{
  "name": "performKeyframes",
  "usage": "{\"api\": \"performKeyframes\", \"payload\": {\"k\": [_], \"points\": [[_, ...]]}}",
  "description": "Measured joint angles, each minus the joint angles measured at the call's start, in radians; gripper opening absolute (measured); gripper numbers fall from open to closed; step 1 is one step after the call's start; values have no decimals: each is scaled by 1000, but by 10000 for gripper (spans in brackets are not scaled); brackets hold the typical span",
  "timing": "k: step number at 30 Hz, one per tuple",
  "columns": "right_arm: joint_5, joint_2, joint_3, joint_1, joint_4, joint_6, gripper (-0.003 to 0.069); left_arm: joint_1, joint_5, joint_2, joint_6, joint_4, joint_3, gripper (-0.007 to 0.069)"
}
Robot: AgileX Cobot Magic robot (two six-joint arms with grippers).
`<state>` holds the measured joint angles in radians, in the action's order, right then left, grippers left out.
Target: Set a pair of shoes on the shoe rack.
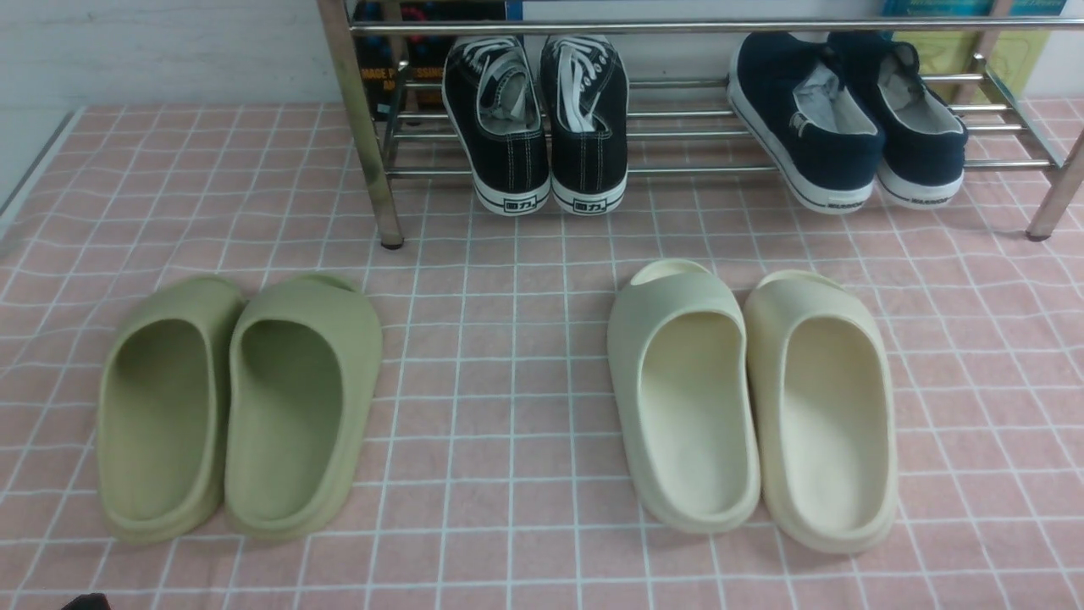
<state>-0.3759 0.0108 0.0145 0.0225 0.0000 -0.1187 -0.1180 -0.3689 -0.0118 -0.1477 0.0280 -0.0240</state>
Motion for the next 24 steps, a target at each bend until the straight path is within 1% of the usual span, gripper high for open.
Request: {"api": "performKeyframes", "payload": {"k": [4,8,24], "points": [[0,0,0,0,0,0,239,0,-1,0,29,-3,1,18],[0,0,0,0,0,0,239,0,-2,0,82,-7,1,18],[0,0,0,0,0,0,239,0,-3,0,97,-28,1,20]]}}
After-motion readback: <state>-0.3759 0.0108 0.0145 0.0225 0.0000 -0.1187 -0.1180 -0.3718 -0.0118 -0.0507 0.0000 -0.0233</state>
